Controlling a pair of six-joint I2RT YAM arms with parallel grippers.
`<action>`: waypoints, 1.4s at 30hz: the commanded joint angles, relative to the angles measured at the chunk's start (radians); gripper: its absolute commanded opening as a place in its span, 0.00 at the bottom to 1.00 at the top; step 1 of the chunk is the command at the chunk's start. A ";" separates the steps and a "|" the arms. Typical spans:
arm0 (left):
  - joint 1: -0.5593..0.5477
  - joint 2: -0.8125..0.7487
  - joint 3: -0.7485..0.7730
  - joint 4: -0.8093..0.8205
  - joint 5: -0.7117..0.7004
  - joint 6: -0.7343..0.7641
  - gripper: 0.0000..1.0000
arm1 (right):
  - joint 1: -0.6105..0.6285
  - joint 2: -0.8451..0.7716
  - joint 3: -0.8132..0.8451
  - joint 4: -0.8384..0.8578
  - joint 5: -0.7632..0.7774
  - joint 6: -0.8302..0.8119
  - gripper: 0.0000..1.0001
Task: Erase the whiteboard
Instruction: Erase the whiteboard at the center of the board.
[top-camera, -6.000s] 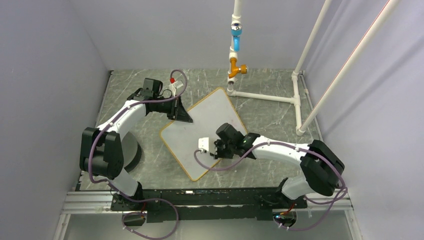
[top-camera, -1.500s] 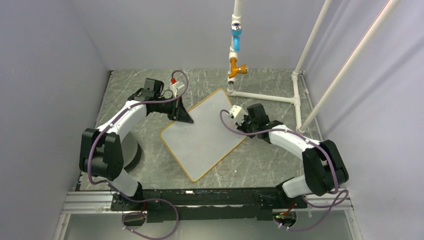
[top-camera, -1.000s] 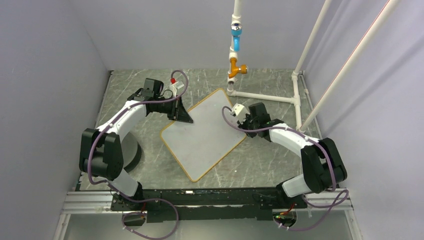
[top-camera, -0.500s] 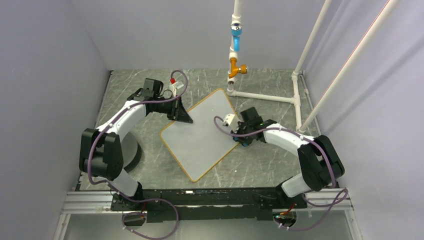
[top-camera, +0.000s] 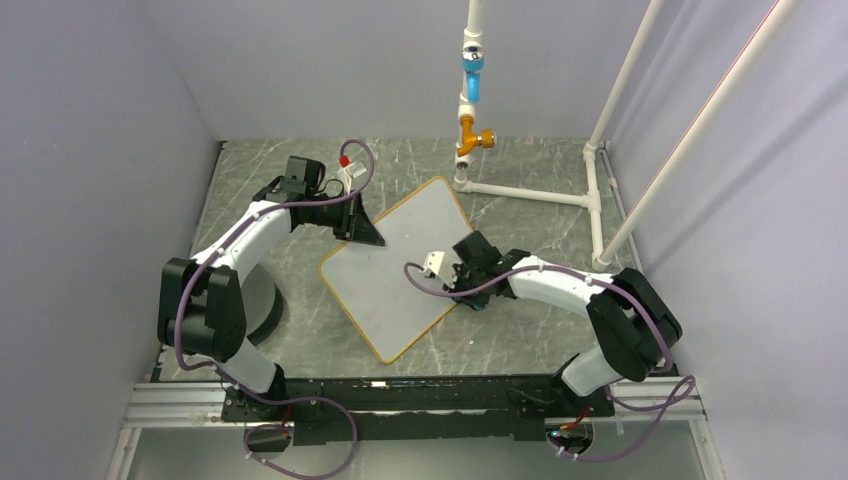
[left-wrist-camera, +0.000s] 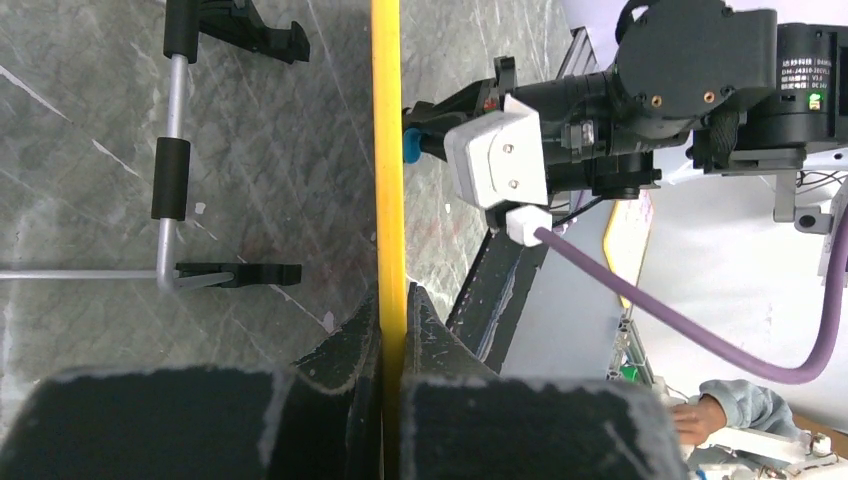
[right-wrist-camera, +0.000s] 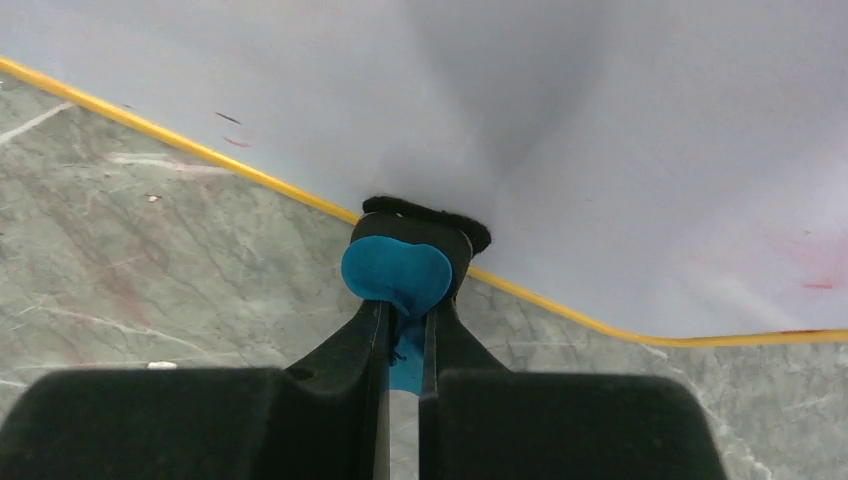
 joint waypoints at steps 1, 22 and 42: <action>-0.027 -0.058 0.021 0.035 0.191 0.028 0.00 | 0.008 0.011 0.035 0.110 0.008 0.014 0.00; -0.039 -0.056 0.018 0.037 0.200 0.029 0.00 | -0.105 -0.027 0.117 0.230 0.085 0.077 0.00; -0.045 -0.060 0.021 0.024 0.202 0.042 0.00 | -0.149 -0.027 0.118 0.146 -0.032 0.079 0.00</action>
